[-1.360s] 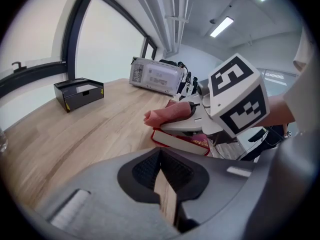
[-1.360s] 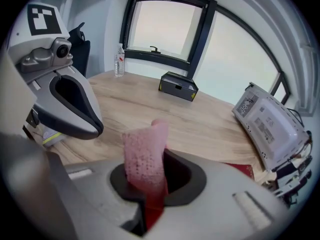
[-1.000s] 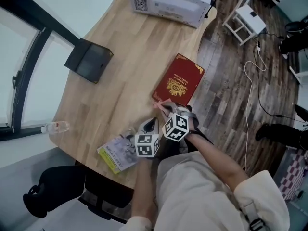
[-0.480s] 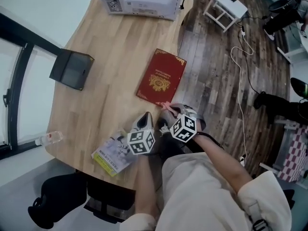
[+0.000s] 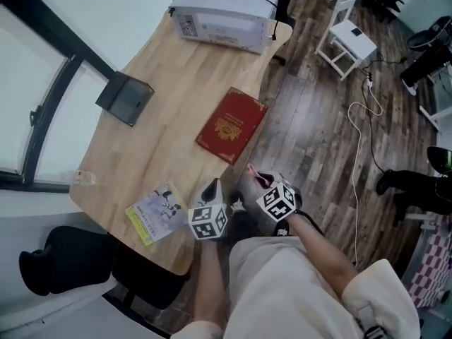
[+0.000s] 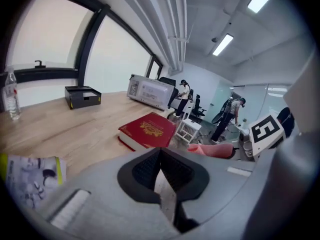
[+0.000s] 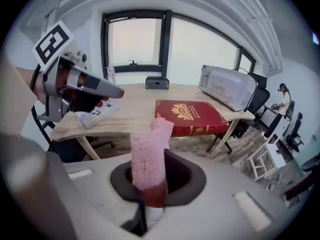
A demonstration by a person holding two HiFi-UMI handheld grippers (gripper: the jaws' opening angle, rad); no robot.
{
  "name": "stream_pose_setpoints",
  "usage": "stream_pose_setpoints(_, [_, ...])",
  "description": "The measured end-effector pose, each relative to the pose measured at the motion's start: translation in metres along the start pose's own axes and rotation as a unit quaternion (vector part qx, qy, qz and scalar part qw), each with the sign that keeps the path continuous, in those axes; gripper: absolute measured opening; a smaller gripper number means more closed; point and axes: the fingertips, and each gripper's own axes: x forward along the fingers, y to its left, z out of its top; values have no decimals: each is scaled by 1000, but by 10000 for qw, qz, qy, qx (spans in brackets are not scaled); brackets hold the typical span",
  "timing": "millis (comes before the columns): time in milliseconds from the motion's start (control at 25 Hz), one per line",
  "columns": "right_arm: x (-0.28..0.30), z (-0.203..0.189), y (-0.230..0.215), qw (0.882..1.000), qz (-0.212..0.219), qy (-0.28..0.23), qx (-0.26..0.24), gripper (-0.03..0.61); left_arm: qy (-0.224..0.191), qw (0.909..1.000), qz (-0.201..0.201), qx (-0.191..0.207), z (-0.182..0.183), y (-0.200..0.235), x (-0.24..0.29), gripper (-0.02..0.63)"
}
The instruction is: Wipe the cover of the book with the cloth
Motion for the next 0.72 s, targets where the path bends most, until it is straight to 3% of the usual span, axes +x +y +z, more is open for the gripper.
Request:
stream_pose_setpoints(80, [-29,-8,-3,9991,9,-342,264,26,-43,9999,-94,-8,-3,-33,-12,8])
stream_pose_setpoints(240, [-96,-35,-8,9882,44,-1134,1027,26,-285,9985,311,337,-12,-98,-43,8])
stream_pose_setpoints(320, [-126,-49,-8,9822,10,-1392,1261,26,-419,9979,402,292,-18,-129,-59,8])
stream_pose_setpoints(440, [-150,-66,2,9820,-17,-1445,1218,26,-640,9971,397,-48,-29,-163,-81,7])
stream_pose_setpoints(720, [-204,-76,4,9674,-197,-2198,1244,25,-1114,9870,1028,528,-42,-196,-116,8])
